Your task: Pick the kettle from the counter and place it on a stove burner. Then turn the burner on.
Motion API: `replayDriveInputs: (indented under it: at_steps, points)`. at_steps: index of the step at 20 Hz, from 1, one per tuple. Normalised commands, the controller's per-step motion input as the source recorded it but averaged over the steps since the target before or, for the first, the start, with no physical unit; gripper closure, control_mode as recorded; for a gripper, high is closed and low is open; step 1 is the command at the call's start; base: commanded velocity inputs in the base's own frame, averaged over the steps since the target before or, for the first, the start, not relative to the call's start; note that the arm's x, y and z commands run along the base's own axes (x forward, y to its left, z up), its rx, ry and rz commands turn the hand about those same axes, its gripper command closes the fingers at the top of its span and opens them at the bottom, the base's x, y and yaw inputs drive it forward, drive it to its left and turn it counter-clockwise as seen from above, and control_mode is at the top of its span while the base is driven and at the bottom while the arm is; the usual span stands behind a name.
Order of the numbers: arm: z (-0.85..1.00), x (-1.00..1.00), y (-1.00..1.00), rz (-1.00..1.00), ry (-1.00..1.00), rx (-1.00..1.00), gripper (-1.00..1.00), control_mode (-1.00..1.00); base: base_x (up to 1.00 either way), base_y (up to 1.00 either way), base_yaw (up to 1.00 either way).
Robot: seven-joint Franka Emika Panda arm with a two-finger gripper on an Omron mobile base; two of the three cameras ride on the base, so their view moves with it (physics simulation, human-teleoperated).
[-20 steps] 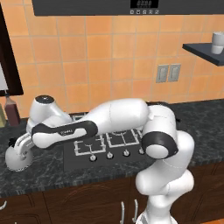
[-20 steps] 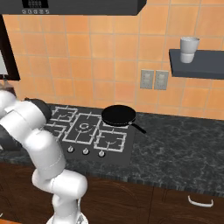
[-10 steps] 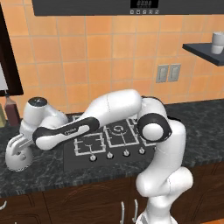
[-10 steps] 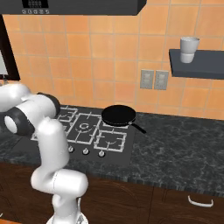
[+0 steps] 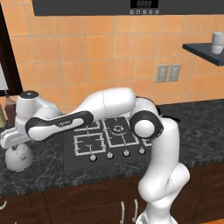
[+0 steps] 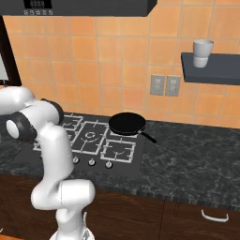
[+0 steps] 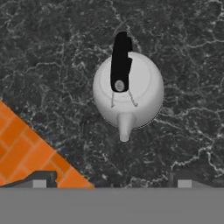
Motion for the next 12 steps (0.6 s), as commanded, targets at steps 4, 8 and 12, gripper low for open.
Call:
replayDriveInputs:
  at_steps: [4,8,12]
  points:
    - [-0.25,0.27,0.0,-0.14,0.02,-0.05,-1.0,-1.0,0.0,0.0,0.0]
    - [-0.17,0.24,0.01,-0.09,0.0,-0.03,-1.0,-1.0,0.0,0.0,0.0]
    - [-0.06,0.26,0.15,-0.01,0.0,-0.04,-1.0,-1.0,0.0,0.0,0.0]
